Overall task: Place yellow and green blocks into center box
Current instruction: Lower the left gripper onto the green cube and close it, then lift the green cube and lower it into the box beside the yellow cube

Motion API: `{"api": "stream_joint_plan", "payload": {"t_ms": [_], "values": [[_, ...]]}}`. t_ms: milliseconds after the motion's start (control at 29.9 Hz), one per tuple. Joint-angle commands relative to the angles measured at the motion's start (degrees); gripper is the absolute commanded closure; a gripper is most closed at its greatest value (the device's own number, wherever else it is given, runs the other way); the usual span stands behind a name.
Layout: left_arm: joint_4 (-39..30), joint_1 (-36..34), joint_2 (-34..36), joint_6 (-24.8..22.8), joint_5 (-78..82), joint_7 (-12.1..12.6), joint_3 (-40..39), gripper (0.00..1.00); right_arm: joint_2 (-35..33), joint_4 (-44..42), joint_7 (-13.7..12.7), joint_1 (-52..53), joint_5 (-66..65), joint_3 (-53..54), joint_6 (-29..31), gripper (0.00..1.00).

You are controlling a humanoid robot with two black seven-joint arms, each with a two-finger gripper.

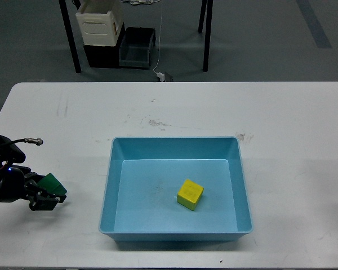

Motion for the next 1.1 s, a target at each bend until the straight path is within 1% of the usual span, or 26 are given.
{"api": "stream_joint_plan", "payload": {"t_ms": [0,100,167,201,301,401,468,602,769,969,1070], "values": [[0.14,0.19,0.26,1.89,0.00,-0.01,1.38,0.46,-0.03,0.00,0.00,0.07,-0.01,0.03,-0.55,0.00],[0.14,-0.08,0.44,2.69,0.00,-0.01,2.17,0.62,-0.03,0.00,0.00,0.07,-0.01,-0.06,-0.55,0.00],[0.14,-0.34,0.70,2.69,0.00,-0.01,2.17,0.68,0.06,0.00,0.00,0.07,-0.01,-0.06,-0.63,0.00],[0.14,-0.86,0.70,2.69,0.00,-0.01,2.09,0.69,-0.03,0.00,0.00,0.07,-0.10,-0.06,-0.63,0.00],[0.23,-6.12,0.70,2.60,-0.29,-0.01,2.09,0.70,-0.03,0.00,0.00,-0.02,-0.01,-0.06,-0.63,0.00],[0.23,-12.98,0.70,2.07,-6.24,-0.01,2.17,0.70,0.06,-0.09,0.00,-0.02,-0.01,-0.06,-0.72,0.00],[-0.12,-15.71,0.79,1.90,-9.68,-0.01,2.26,0.69,0.06,-0.09,0.00,-0.11,-0.10,-0.06,-0.72,0.00],[-1.78,-20.11,0.18,1.72,-10.66,-0.01,2.17,0.69,0.06,-0.35,0.00,-1.07,-0.01,-0.06,-1.42,0.00],[-6.97,-22.05,-0.96,1.72,-13.03,-0.01,2.17,0.69,0.06,-0.79,0.00,-1.87,-0.01,-0.06,-1.95,0.00],[-9.08,-23.46,-10.89,1.81,-14.00,-0.01,2.26,0.69,0.15,-0.88,0.00,-1.87,-0.01,-0.06,-3.62,0.00],[-10.75,-24.94,-13.97,1.72,-13.47,-0.01,4.71,0.69,1.03,-0.88,0.00,-1.87,-0.01,-0.06,-3.97,0.00]]}}
